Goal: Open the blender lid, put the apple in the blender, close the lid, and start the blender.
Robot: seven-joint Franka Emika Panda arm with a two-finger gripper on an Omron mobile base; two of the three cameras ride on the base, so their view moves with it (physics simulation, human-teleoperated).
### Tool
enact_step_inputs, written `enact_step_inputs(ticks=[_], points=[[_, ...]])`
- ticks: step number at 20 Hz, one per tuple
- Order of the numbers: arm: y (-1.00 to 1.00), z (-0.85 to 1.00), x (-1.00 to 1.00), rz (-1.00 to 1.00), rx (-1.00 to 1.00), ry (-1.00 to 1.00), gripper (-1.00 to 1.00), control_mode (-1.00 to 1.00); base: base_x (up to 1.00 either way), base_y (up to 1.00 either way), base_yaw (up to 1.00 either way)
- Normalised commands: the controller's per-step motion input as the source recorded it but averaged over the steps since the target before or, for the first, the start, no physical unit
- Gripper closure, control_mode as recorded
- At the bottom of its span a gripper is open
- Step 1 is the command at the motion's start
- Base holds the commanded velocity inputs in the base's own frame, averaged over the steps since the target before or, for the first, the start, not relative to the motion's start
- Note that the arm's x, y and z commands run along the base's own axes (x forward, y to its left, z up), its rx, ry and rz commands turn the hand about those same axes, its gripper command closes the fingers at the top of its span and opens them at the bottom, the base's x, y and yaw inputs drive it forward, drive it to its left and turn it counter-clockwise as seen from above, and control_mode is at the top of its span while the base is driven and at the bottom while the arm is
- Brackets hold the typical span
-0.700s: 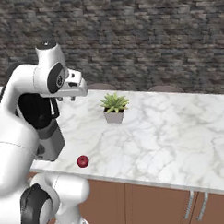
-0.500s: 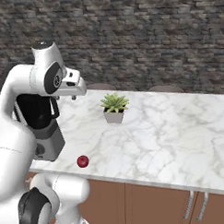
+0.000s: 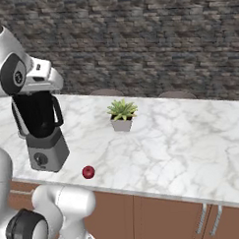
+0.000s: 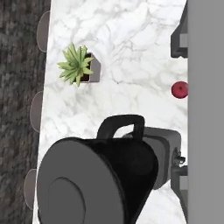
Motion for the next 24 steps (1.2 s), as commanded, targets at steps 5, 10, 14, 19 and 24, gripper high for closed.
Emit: enact_step_inputs(ticks=[5, 10, 14, 19, 24], points=[[0.92, 0.28, 0.17, 0.0, -0.02, 0.02, -1.0, -1.0, 0.0, 0.0, 0.0], [0.2, -0.16, 0.35, 0.07, 0.0, 0.12, -1.0, -1.0, 0.0, 0.0, 0.0], [0.37, -0.1, 0.38, 0.02, 0.0, 0.14, -1.0, -1.0, 0.0, 0.0, 0.0], [0.45, -0.08, 0.27, 0.0, 0.0, 0.09, -1.0, -1.0, 0.0, 0.0, 0.0], [0.03, -0.13, 0.23, 0.0, 0.0, 0.02, -1.0, -1.0, 0.0, 0.0, 0.0]])
